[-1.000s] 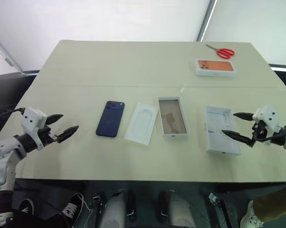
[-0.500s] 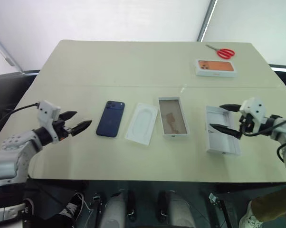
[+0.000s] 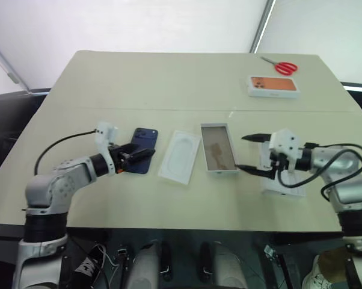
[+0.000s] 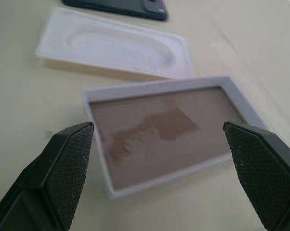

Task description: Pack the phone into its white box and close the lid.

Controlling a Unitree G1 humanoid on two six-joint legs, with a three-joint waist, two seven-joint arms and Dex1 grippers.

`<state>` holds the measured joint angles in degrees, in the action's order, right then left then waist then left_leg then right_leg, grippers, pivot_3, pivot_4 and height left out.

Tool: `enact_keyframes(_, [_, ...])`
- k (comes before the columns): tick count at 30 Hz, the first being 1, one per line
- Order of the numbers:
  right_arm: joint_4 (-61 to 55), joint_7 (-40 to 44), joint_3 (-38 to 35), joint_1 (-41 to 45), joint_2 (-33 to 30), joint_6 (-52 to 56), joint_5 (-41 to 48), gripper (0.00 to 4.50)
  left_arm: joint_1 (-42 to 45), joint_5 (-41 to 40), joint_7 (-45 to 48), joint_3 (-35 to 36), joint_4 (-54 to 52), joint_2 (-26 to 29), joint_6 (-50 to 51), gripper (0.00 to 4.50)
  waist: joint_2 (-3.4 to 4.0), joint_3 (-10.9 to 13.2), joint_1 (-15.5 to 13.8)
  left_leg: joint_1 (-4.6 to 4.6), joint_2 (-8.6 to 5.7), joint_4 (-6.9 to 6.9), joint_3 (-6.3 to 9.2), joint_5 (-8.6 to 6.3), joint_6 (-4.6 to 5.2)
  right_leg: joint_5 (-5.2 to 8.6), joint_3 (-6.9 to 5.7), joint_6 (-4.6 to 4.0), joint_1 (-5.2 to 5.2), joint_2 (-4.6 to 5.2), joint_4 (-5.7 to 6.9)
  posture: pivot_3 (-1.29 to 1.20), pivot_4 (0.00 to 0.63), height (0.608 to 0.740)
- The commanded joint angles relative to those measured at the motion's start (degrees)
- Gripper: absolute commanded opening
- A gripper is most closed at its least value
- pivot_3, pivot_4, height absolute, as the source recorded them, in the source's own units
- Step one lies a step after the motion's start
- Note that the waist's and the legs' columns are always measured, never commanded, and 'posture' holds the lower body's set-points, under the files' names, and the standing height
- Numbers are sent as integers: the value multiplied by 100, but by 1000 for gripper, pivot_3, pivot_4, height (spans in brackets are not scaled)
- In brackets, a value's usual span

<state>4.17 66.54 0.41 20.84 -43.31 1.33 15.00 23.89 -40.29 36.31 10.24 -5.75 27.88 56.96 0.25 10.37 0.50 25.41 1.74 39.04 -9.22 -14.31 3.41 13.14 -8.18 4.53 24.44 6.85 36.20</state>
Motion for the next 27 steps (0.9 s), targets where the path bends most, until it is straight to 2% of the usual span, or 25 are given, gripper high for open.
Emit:
enact_keyframes(1, [-115,-131,-63,44,28,-39,-5,4498,294,-179,-91,-42,223,-152,312,4449,0,0,-16,0,-1,0,0,0,0,0,0,0,-1,0,0,0,150,738])
enact_keyframes(4, [-109,-157,-39,40,30,-58,-23,4498,424,-275,33,-76,339,-203,508,4449,-2,0,2,0,-1,2,1,0,1,0,0,0,-1,-1,0,0,150,738])
enact_keyframes(8, [-9,-231,-21,50,56,-160,-108,4498,695,156,-142,-339,743,-295,268,4449,-1,0,-1,-1,0,1,1,1,0,0,0,0,-1,-3,1,0,150,738])
enact_keyframes(17, [16,-409,23,16,159,-275,-229,4498,1024,245,-64,-812,1139,-526,721,4449,-2,-1,3,-2,0,2,1,1,0,0,1,0,-3,-3,1,0,150,738])
enact_keyframes(27, [41,-536,3,18,186,-323,-283,4498,1162,191,-171,-682,1489,-765,1175,4449,-1,-3,4,-6,-1,5,2,2,0,0,1,0,-8,-2,3,0,150,738])
